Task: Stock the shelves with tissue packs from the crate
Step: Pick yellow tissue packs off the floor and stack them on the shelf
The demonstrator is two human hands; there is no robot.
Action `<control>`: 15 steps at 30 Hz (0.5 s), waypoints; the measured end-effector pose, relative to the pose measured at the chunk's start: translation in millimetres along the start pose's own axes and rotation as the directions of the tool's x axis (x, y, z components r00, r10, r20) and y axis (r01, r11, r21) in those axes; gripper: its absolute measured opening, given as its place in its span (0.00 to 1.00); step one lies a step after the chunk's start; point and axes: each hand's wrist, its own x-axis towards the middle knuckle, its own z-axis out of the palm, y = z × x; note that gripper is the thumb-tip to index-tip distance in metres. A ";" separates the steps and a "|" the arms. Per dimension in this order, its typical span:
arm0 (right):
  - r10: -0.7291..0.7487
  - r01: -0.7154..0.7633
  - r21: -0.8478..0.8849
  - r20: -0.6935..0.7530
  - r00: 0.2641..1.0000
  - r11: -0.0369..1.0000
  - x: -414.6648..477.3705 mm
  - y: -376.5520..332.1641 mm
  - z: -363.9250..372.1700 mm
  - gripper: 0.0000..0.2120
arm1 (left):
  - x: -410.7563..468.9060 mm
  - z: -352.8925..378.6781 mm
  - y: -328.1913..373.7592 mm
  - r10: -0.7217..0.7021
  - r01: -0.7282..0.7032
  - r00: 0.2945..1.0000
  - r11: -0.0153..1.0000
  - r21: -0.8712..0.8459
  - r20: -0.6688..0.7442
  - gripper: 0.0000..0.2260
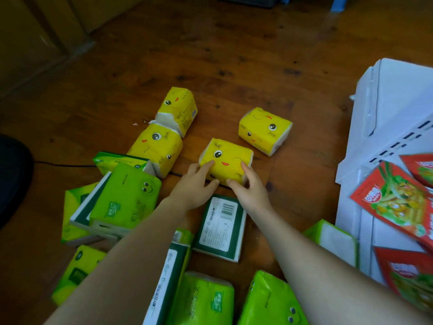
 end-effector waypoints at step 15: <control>0.047 0.079 0.476 -0.247 0.968 0.876 -15.6 -78.4 -6.0 0.08 | -53.3 -9.7 27.1 0.155 -0.373 0.840 0.861 -0.345 -0.520 0.39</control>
